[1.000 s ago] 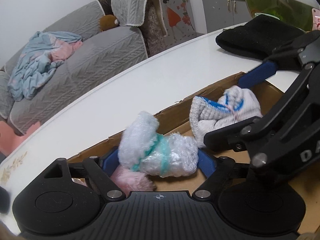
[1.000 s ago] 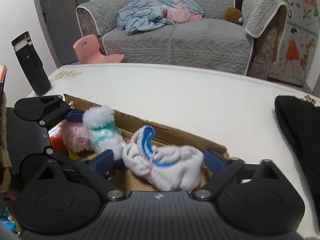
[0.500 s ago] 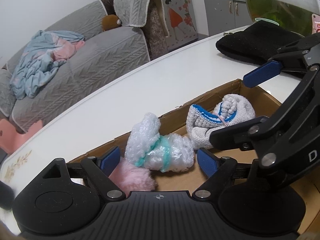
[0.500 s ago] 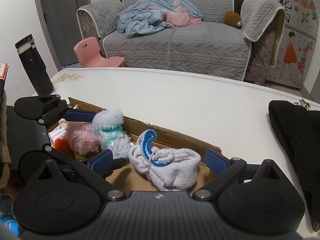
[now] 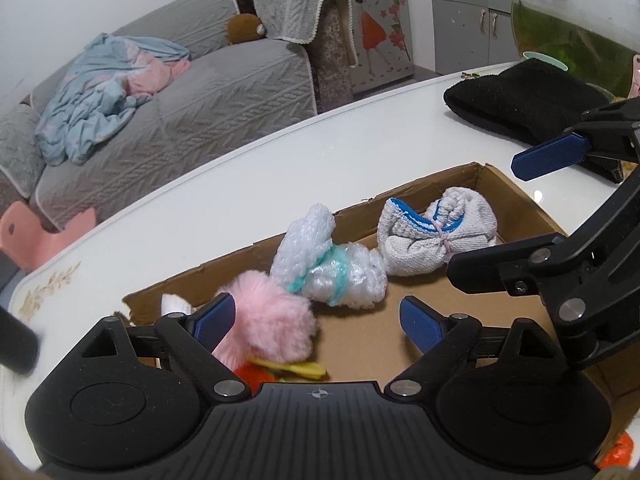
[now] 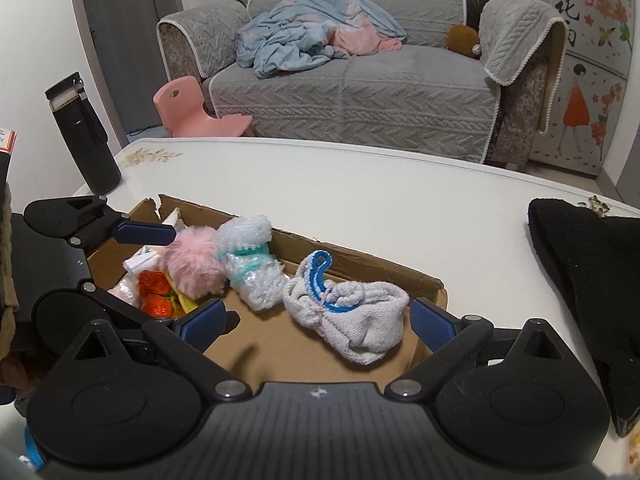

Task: Organize objects
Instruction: 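Carry both bundles into the tray and open both grippers to release them, then withdraw both grippers from the tray back toward the pile, then grasp the grey-blue sock roll with the left gripper while the right grasps the pink-print sock roll, then carry both sock rolls into the tray and open both grippers to release them, then withdraw both grippers from the tray back toward the pile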

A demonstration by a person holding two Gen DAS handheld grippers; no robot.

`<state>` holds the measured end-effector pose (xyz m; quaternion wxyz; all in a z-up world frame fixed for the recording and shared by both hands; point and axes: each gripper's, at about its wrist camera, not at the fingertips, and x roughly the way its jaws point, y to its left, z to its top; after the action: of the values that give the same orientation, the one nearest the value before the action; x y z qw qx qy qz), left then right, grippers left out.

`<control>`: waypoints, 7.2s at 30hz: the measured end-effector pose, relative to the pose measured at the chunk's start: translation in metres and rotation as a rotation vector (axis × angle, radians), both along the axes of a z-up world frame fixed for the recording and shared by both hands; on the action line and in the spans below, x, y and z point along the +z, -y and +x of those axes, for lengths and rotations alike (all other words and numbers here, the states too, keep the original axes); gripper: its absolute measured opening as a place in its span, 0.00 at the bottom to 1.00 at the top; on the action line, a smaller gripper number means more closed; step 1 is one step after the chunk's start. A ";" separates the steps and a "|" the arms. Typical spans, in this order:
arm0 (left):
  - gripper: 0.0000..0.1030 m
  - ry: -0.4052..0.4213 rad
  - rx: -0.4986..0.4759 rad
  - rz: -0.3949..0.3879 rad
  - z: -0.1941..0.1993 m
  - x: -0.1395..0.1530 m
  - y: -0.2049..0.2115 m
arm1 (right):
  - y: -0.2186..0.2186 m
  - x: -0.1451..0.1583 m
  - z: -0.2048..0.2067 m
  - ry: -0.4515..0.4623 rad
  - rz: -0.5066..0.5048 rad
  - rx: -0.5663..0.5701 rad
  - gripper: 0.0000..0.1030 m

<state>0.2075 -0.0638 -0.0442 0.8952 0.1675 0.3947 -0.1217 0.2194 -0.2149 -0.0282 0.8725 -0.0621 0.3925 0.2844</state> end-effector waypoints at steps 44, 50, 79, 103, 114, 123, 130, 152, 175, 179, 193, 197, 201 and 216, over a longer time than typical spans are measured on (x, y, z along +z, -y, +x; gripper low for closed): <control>0.98 0.137 0.446 -0.237 -0.223 -0.022 -0.167 | 0.097 -0.059 -0.156 0.098 0.143 -0.282 0.99; 0.98 0.156 0.425 -0.195 -0.220 -0.019 -0.162 | 0.093 -0.065 -0.157 0.130 0.092 -0.261 0.99; 0.79 0.013 0.174 -0.210 -0.185 -0.039 -0.159 | 0.086 -0.063 -0.119 0.249 -0.179 0.439 0.73; 0.43 0.019 0.202 -0.259 -0.221 -0.031 -0.175 | 0.104 -0.057 -0.163 0.193 -0.105 0.323 0.58; 0.43 0.074 0.163 -0.250 -0.238 0.001 -0.168 | 0.115 -0.033 -0.166 0.239 -0.083 0.270 0.58; 0.44 0.169 0.047 -0.224 -0.207 0.061 -0.126 | 0.106 0.017 -0.146 0.330 0.008 0.244 0.58; 0.44 0.164 -0.036 -0.235 -0.155 0.086 -0.079 | 0.072 0.040 -0.122 0.373 0.000 0.298 0.58; 0.44 -0.030 -0.072 -0.239 -0.018 0.017 -0.019 | -0.001 -0.005 -0.033 0.237 -0.096 0.405 0.58; 0.45 -0.100 -0.047 -0.184 0.011 -0.032 -0.023 | -0.044 -0.050 0.008 0.161 -0.249 0.529 0.58; 0.46 -0.105 -0.043 -0.179 0.012 -0.031 -0.022 | -0.044 -0.050 0.011 0.149 -0.245 0.523 0.61; 0.66 -0.062 -0.037 -0.169 0.003 -0.017 -0.017 | -0.039 -0.044 0.000 0.171 -0.246 0.501 0.81; 0.67 -0.029 -0.042 -0.182 -0.011 -0.001 -0.018 | -0.029 -0.035 -0.005 0.187 -0.238 0.481 0.82; 0.67 -0.050 -0.060 -0.297 -0.028 0.015 -0.020 | -0.014 -0.023 -0.016 0.219 -0.244 0.459 0.83; 0.69 -0.288 0.083 -0.330 -0.054 -0.016 -0.044 | 0.026 -0.005 -0.044 0.261 -0.196 0.373 0.87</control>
<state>0.1538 -0.0194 -0.0604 0.8491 -0.0169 0.4997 -0.1705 0.1758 -0.2409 -0.0331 0.8381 -0.2539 0.2838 0.3906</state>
